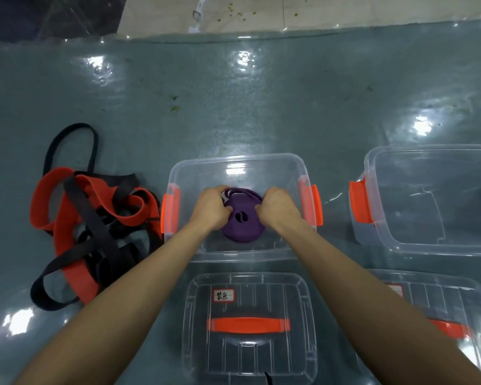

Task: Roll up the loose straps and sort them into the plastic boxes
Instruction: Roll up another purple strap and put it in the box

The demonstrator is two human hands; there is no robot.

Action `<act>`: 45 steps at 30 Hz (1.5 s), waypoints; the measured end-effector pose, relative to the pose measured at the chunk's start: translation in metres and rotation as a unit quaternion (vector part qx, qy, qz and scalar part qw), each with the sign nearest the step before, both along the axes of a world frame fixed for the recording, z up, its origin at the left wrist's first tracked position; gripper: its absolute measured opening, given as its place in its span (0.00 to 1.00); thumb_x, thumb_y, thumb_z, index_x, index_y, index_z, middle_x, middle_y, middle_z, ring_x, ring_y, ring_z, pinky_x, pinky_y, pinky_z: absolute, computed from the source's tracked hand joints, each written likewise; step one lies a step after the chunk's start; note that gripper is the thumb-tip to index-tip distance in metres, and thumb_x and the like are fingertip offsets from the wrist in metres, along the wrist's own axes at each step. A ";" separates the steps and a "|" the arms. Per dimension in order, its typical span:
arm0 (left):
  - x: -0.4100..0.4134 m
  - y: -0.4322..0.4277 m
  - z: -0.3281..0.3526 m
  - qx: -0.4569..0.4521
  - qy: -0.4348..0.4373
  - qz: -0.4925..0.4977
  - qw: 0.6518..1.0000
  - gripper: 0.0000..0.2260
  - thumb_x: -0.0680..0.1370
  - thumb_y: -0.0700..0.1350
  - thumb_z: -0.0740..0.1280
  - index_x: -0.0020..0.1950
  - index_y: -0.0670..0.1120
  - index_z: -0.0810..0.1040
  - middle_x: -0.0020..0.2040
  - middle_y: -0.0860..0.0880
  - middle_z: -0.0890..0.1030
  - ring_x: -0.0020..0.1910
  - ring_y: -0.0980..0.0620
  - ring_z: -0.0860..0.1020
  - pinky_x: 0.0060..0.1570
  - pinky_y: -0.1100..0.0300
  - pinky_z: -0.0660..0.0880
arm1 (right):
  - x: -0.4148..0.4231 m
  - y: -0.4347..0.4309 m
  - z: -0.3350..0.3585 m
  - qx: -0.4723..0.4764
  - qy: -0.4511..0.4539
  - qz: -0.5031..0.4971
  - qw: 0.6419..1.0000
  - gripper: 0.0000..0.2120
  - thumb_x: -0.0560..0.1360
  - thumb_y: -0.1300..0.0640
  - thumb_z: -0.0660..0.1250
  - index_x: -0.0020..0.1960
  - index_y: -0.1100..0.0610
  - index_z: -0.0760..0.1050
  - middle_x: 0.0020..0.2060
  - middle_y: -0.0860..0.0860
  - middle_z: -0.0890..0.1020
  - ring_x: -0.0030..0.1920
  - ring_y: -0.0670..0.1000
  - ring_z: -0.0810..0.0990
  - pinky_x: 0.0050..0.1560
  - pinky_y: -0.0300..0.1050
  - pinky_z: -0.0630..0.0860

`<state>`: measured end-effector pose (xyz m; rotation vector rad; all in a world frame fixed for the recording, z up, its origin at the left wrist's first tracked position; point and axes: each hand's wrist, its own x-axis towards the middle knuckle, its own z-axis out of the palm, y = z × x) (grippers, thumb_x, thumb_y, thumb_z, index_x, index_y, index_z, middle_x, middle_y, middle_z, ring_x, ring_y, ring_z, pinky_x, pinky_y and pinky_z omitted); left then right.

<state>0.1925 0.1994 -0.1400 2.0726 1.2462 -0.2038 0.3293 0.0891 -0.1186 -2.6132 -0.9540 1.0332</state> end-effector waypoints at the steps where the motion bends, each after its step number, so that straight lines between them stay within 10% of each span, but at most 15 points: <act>1: -0.001 0.001 0.000 -0.005 0.002 0.014 1.000 0.29 0.80 0.39 0.75 0.81 0.43 0.73 0.66 0.39 0.84 0.65 0.40 0.82 0.66 0.51 0.77 | 0.000 0.000 -0.001 -0.002 0.000 -0.001 1.000 0.06 0.82 0.62 0.69 0.57 0.63 0.79 0.54 0.60 0.84 0.50 0.60 0.85 0.42 0.46 0.77; 17: -0.011 0.014 0.006 -0.011 0.054 0.006 0.998 0.11 0.79 0.45 0.79 0.61 0.47 0.89 0.56 0.47 0.89 0.48 0.54 0.81 0.50 0.61 0.74 | 0.006 -0.001 -0.008 0.047 0.007 -0.035 0.998 0.03 0.82 0.63 0.62 0.53 0.60 0.75 0.47 0.59 0.75 0.56 0.66 0.82 0.47 0.50 0.70; 28: 0.003 0.000 0.016 -0.182 0.145 0.010 0.972 0.16 0.91 0.48 0.58 0.68 0.36 0.75 0.61 0.32 0.84 0.54 0.30 0.87 0.56 0.39 0.85 | 0.005 0.003 -0.003 -0.003 -0.025 0.030 0.999 0.13 0.87 0.54 0.63 0.61 0.64 0.78 0.56 0.59 0.84 0.54 0.60 0.84 0.50 0.52 0.81; 37: -0.003 -0.001 0.007 -0.316 0.034 0.185 0.930 0.11 0.90 0.42 0.59 0.52 0.40 0.77 0.48 0.40 0.86 0.41 0.43 0.87 0.30 0.51 0.86 | -0.003 0.005 -0.002 0.000 -0.055 0.128 0.990 0.15 0.85 0.52 0.68 0.63 0.63 0.78 0.56 0.61 0.85 0.56 0.61 0.85 0.59 0.55 0.82; 45: -0.008 0.001 0.007 -0.334 0.003 0.208 0.919 0.07 0.89 0.42 0.63 0.57 0.39 0.77 0.49 0.39 0.87 0.45 0.42 0.88 0.40 0.44 0.88 | -0.003 0.000 0.004 0.009 -0.021 0.077 0.997 0.22 0.83 0.51 0.70 0.69 0.65 0.69 0.61 0.63 0.81 0.61 0.62 0.81 0.50 0.51 0.77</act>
